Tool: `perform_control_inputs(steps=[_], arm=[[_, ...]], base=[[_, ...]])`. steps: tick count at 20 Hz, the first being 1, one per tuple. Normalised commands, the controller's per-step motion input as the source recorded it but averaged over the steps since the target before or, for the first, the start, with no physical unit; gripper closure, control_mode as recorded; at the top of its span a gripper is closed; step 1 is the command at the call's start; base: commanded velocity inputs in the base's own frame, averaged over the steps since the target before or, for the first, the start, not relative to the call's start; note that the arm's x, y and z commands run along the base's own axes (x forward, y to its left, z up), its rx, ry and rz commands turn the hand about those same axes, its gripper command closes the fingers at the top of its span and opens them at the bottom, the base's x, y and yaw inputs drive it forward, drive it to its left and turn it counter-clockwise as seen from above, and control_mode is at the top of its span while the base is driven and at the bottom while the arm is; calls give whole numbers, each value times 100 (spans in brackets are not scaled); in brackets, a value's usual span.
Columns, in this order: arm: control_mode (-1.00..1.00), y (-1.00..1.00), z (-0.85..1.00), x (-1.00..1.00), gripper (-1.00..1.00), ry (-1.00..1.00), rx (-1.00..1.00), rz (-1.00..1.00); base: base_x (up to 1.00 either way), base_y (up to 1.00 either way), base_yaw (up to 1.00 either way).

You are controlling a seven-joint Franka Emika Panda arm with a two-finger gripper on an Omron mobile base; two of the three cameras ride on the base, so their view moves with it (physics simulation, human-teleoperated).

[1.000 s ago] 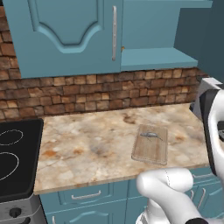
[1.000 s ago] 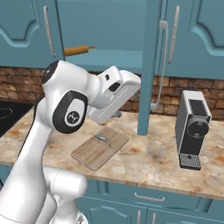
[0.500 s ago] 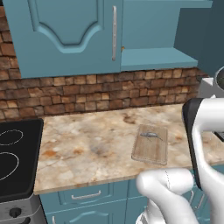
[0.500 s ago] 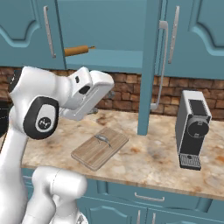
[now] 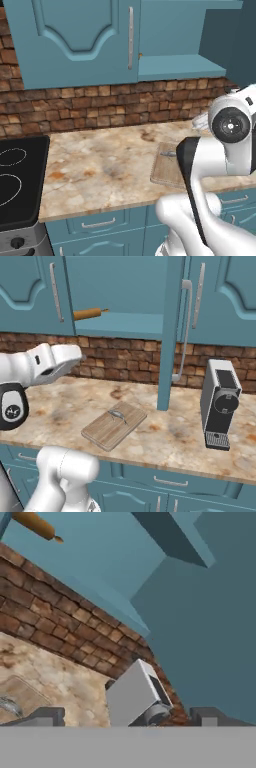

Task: Open the cabinet, retrieve the rolling pin, and place it next to the meat on the cutting board to prepare for tenderizing.

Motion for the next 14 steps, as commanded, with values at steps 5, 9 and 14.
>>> perform_control_inputs(steps=[5, 9, 14], arm=[[-100, 100, 22, 0, -100, -36, 21, 9], [-100, 99, 19, 0, -100, -28, 24, 11], [-100, 74, 28, -4, -100, -19, 27, 10]], base=[[0, 0, 0], [0, 0, 0], [0, 0, 0]])
